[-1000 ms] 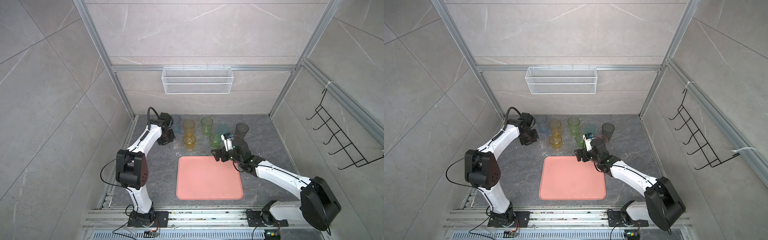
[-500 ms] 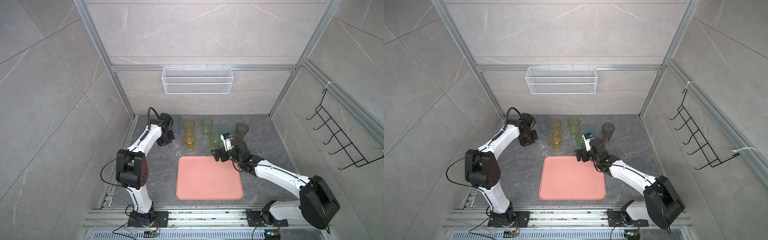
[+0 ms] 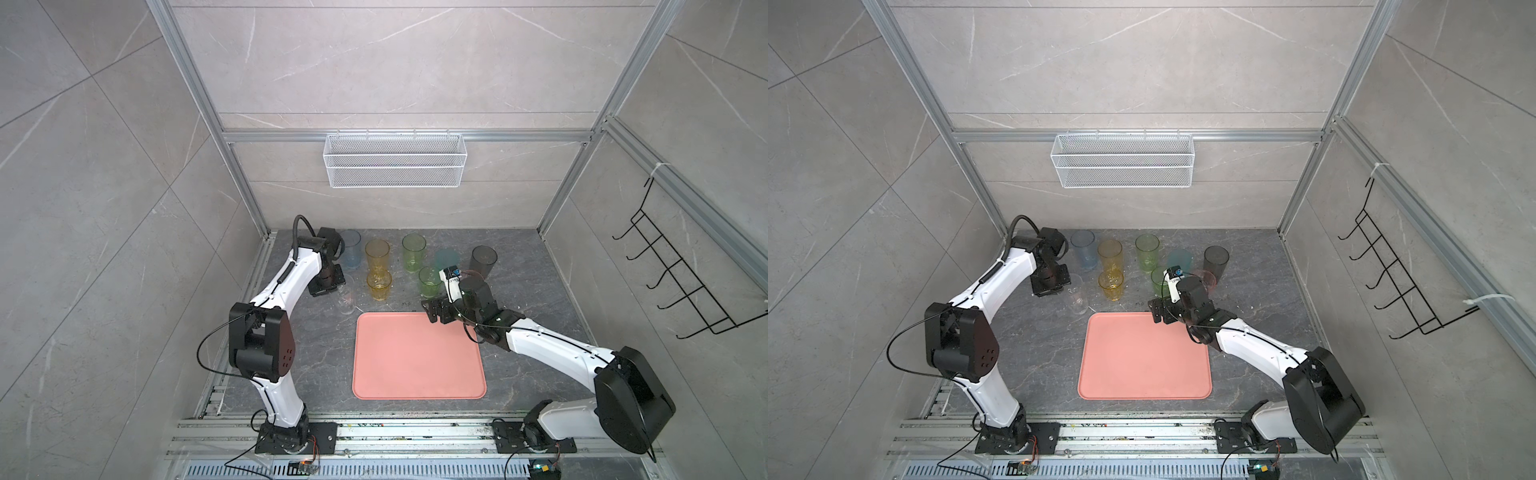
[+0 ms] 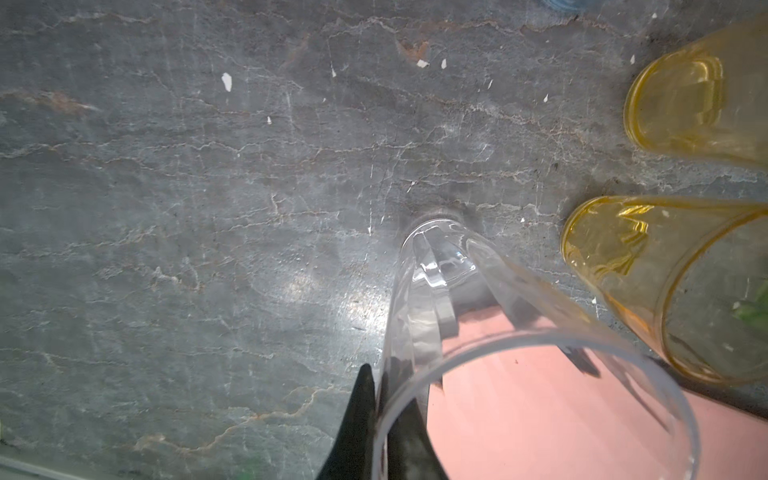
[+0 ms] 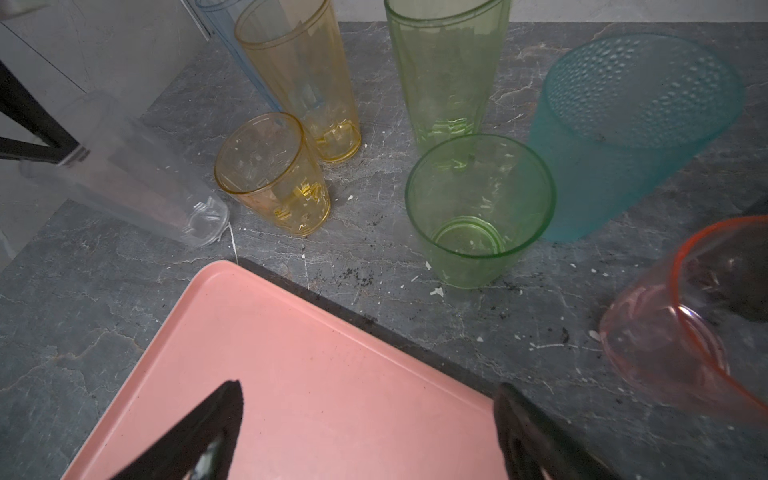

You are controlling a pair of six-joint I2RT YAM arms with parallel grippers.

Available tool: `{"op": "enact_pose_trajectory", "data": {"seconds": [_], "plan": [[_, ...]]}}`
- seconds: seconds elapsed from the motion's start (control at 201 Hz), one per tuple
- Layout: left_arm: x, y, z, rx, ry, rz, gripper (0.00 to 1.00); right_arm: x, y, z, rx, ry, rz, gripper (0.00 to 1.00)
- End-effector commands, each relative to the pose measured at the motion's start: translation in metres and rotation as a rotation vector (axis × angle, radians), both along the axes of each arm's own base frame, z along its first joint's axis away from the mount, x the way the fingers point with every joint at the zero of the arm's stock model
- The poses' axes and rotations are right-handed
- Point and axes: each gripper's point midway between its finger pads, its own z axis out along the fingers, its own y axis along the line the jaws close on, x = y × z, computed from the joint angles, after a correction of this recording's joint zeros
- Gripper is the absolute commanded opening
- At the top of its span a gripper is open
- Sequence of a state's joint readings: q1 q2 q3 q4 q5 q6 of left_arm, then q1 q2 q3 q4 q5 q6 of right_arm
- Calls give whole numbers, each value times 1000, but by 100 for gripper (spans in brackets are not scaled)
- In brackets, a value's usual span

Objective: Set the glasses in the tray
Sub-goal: 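Close the left gripper on the clear cup rim and lift it, then carry the clear cup with the left gripper over the tray and lower it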

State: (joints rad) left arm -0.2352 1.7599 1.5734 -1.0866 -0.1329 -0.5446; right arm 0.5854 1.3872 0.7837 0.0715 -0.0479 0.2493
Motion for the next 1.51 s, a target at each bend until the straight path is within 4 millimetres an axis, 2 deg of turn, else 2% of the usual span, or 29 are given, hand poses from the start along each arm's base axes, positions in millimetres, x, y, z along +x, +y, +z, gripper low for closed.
{"op": "enact_pose_trajectory", "data": {"seconds": [0.0, 0.095, 0.269, 0.408, 0.558, 1.011, 1.504], "plan": [[-21, 6, 41, 8, -48, -52, 0, 4, 4, 5, -12, -15, 4, 95], [-35, -6, 46, -54, -14, -127, 0, 3, 4, 5, -11, -15, 7, 95], [-54, -18, 55, -43, -4, -180, 0, 3, 6, 5, -13, -13, 10, 95], [-64, -32, 61, -21, -15, -234, 0, 3, 7, 5, -14, -13, 9, 95], [-69, -46, 55, 0, -4, -268, 0, 3, 8, 5, -16, -14, 12, 95], [-62, -80, 27, 16, 38, -301, 0, 2, 8, 4, -30, -13, 13, 95], [-50, -88, 9, 28, 52, -273, 0, 2, 9, 1, -42, -8, 13, 95]]}}
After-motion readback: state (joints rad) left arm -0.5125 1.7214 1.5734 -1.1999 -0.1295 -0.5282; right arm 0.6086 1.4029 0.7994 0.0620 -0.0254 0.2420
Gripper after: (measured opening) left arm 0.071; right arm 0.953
